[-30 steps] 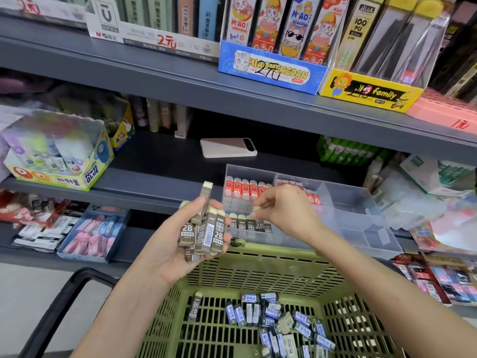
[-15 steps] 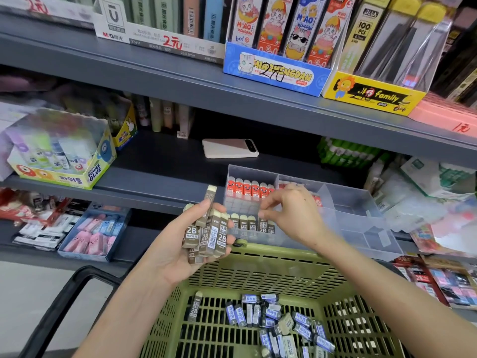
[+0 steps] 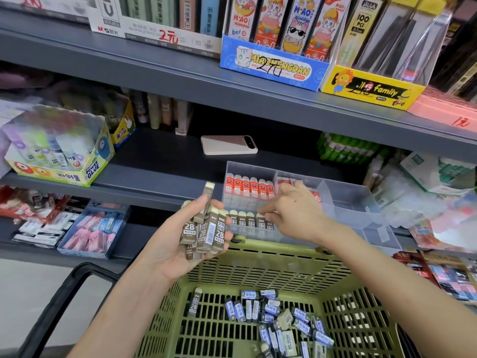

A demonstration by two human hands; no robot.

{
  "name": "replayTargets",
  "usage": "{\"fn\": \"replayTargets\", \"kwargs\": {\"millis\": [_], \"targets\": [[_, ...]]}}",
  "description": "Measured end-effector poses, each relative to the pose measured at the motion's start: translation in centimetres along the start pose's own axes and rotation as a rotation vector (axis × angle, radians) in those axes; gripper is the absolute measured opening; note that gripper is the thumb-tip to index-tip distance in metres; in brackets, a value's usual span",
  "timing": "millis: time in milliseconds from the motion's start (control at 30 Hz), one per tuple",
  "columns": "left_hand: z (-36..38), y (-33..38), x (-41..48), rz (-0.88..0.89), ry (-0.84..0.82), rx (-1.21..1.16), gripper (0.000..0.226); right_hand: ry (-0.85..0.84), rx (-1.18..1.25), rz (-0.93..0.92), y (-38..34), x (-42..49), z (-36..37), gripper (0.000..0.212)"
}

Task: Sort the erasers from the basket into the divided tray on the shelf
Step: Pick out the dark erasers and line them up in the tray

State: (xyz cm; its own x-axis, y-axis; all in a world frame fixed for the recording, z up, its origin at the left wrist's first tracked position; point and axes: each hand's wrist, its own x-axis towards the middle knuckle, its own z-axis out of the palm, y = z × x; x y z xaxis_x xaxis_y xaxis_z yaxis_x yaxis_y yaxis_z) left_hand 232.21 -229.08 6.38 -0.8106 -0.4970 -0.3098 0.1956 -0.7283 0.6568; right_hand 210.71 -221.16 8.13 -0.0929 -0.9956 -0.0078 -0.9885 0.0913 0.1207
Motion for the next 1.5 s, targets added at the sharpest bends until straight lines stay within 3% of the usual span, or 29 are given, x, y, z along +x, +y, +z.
{"fn": "replayTargets", "kwargs": {"millis": [100,200,267,400,533,633,733,833,1000,1167,1300,1367,1433,1500], "targets": [[-0.1,-0.1,0.0,0.006,-0.012,0.008,0.031,0.113,0.203,0.116,-0.7,-0.2,-1.3,0.026],[-0.3,-0.1,-0.1,0.007,-0.03,0.045,0.032,0.136,0.767,0.155,-2.6,-0.3,-3.2,0.023],[-0.2,0.0,-0.1,-0.007,-0.054,0.069,0.032,0.098,1.021,0.133,-4.4,-0.2,-4.2,0.024],[-0.1,0.0,-0.2,-0.061,-0.093,0.085,0.041,0.007,1.184,0.053,-6.3,0.7,-4.6,0.02],[-0.4,0.0,-0.2,-0.087,-0.076,0.006,0.047,-0.04,1.46,0.089,-5.7,1.2,-4.3,0.011],[-1.0,0.3,0.0,-0.058,-0.025,-0.079,0.036,0.094,1.657,0.207,-3.8,1.8,-4.2,0.011],[-1.4,0.7,0.3,-0.015,0.066,-0.195,0.022,0.215,1.488,0.343,-1.9,2.0,-4.0,0.016],[-1.8,0.8,0.6,0.044,0.125,-0.29,0.016,0.118,1.211,0.371,-2.5,2.2,-2.8,0.016],[-1.8,0.4,0.9,0.106,0.146,-0.396,0.019,0.002,1.087,0.457,-5.5,3.4,-0.4,0.014],[-1.8,0.4,0.9,0.12,0.156,-0.46,0.02,-0.013,0.941,0.458,-6.2,3.9,0.7,0.008],[-1.8,0.3,1.0,0.137,0.158,-0.448,0.019,0.01,0.676,0.388,-6.5,3.7,0.2,0.014],[-1.9,0.2,1.0,0.159,0.155,-0.407,0.018,0.159,0.689,0.382,-6.8,3.3,-0.6,0.012],[-2.0,0.1,1.1,0.191,0.154,-0.334,0.017,0.292,0.885,0.318,-7.4,2.8,-1.6,0.016],[-1.8,0.0,1.1,0.224,0.148,-0.252,0.017,0.283,1.073,0.202,-8.5,2.4,-2.8,0.015]]}}
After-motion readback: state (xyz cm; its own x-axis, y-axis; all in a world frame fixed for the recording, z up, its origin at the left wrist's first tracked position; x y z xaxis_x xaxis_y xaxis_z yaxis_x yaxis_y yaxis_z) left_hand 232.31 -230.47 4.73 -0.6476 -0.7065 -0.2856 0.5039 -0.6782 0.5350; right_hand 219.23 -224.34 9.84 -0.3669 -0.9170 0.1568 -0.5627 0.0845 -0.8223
